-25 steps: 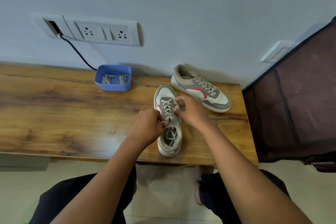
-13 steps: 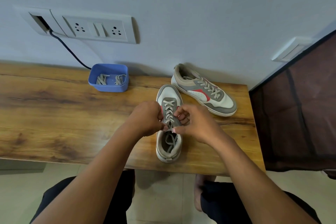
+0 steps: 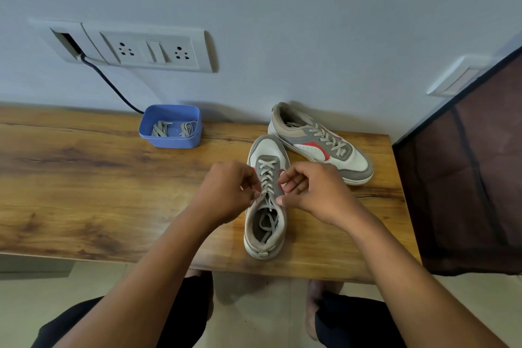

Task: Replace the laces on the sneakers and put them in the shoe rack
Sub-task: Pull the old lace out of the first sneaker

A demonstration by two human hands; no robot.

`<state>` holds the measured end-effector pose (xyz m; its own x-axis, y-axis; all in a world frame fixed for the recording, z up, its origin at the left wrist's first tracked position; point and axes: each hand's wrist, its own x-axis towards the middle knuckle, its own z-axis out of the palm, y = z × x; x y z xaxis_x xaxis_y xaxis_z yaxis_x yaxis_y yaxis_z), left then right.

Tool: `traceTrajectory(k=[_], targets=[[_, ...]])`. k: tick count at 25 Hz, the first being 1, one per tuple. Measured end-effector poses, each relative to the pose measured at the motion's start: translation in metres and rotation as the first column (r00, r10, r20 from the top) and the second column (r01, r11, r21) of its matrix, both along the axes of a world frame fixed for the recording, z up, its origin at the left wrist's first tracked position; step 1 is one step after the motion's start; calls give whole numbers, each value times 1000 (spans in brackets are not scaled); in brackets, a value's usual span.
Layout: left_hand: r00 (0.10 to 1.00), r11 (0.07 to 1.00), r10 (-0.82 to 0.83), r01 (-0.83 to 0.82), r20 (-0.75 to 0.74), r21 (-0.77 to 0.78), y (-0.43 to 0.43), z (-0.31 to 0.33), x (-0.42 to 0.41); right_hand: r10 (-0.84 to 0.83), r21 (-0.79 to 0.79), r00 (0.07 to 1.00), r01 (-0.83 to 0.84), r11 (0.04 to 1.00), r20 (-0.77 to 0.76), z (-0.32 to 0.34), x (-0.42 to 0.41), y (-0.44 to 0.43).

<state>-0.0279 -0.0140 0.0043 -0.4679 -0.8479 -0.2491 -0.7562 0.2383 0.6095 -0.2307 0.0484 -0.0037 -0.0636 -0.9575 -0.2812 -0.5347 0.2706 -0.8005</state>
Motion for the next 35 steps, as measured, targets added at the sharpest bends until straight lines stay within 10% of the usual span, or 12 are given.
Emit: traceTrajectory(k=[5, 15, 23, 28, 35], targets=[[999, 999, -44, 44, 12, -29, -10, 0, -9, 44, 52, 999, -45, 998, 8, 7, 7, -3], [989, 977, -145, 140, -20, -162, -12, 0, 3, 264, 83, 818, -259, 962, -511, 9, 15, -1], [952, 958, -264, 277, 156, -72, 8, -21, -12, 95, -231, 873, -230, 945, -478, -11, 2, -18], [972, 964, -235, 232, -6, -126, 0, -18, -12, -142, -350, 919, 4, 937, -369, -2, -18, -6], [900, 851, -435, 400, -33, -340, 13, -17, -28, 225, 17, 938, -229, 973, -264, 10, -32, 21]])
